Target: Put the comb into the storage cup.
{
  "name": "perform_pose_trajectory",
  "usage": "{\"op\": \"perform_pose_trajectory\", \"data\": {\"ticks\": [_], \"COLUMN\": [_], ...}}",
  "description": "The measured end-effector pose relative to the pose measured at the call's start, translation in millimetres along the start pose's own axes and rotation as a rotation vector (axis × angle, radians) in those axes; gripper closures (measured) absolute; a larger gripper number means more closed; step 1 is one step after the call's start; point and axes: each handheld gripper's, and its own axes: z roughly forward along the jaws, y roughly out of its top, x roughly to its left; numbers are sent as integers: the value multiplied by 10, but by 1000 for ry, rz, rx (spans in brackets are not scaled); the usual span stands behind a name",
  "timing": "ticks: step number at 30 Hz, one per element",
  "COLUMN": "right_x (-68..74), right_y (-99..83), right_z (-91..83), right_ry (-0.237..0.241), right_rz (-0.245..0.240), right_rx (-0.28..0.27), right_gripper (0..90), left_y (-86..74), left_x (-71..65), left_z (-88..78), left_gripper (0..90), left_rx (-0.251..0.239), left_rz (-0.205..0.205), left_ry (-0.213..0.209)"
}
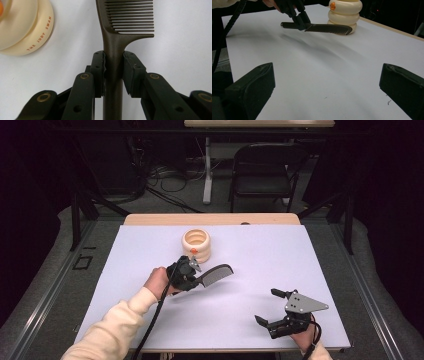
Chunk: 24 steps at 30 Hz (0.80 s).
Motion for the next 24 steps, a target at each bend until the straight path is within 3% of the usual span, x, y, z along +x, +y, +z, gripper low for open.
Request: {"op": "perform_pose_trajectory", "data": {"ticks": [15, 24], "right_x": [-2, -1], "right_y": [0, 0], "right_z": [1, 2], "right_ry": [0, 0], "right_rz": [3, 1], "right_rx": [4, 5], "right_gripper": [0, 0], "left_y": [-117, -187], "left_x": [-9, -6], "left_z": [-63, -95], "left_gripper": [720, 719], "left_rx": [-46, -103], "left_rz": [-30, -66], "left_ry": [4, 6]}}
